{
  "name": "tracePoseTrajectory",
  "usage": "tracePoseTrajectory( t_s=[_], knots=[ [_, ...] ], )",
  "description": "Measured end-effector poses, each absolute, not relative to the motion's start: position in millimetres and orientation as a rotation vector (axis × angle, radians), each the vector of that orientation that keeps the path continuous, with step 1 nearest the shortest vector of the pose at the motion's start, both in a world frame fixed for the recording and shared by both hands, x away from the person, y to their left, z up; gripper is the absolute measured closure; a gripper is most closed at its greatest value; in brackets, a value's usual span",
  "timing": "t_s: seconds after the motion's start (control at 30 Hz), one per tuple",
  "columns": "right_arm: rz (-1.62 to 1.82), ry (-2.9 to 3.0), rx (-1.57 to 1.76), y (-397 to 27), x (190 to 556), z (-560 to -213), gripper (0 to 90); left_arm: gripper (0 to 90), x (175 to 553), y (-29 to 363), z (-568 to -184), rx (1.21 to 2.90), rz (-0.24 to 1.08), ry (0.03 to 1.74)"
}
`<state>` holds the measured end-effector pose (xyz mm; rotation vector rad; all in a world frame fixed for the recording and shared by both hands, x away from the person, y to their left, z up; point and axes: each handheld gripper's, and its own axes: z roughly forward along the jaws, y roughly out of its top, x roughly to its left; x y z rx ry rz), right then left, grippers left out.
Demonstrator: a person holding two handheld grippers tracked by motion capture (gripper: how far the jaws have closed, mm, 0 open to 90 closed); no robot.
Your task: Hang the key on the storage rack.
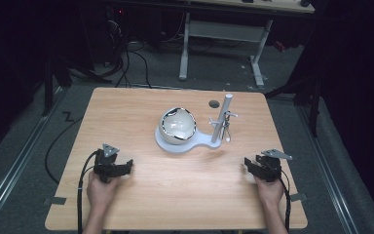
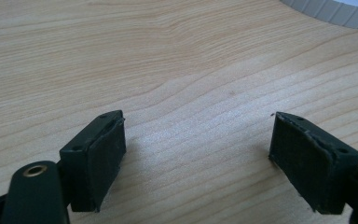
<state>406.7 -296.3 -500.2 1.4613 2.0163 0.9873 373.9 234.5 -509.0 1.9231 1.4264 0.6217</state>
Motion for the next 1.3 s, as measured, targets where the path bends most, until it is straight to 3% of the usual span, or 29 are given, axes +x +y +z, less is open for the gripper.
tracePoseTrajectory(
  t_s=[1.3],
  knots=[
    [0.883, 2.039, 1.448, -292.2, 407.6, -503.5, 36.1, 18.8, 373.4, 234.6, -508.9, 1.925, 0.62, 1.428]
  ],
)
